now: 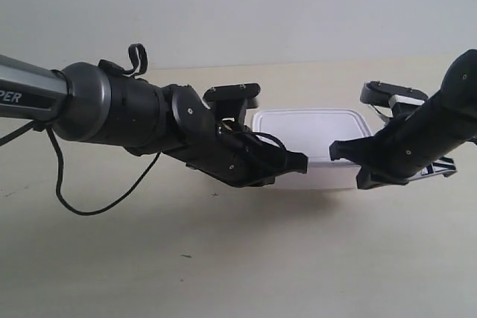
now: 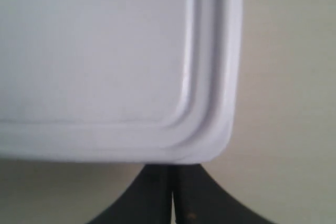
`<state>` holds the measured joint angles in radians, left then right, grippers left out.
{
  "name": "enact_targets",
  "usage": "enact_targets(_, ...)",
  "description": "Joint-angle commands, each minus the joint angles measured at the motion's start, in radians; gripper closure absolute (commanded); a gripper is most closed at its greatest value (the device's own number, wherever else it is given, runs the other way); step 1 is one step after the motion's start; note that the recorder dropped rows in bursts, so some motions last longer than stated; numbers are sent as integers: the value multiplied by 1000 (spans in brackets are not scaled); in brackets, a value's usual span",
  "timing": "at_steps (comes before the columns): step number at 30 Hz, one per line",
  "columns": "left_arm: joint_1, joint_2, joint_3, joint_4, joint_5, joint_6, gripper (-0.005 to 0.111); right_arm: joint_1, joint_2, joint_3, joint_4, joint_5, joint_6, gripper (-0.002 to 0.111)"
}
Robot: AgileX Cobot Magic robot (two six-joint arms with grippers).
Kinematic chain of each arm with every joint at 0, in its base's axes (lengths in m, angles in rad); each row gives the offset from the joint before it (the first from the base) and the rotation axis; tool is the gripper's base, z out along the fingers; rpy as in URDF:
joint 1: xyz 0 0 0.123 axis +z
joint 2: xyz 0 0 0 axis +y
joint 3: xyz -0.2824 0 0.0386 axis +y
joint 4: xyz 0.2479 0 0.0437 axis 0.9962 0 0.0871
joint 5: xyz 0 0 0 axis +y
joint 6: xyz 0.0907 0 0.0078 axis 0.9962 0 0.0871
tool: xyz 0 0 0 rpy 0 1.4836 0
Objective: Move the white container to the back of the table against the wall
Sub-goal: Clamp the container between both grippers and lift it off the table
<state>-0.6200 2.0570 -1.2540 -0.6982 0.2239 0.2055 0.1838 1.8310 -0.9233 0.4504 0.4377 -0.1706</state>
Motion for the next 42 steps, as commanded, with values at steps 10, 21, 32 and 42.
enact_targets(10,19,14,-29,90,-90,-4,107,-3,86,-163,-7,34,-12,108)
enact_targets(21,66,14,-29,95,-127,-2,107,-3,149,-237,24,40,-12,108)
enact_targets(32,66,50,-59,99,-122,1,107,-3,173,-271,131,61,-87,108)
enact_targets(42,38,95,-180,95,26,1,107,-3,184,-271,155,34,-110,108)
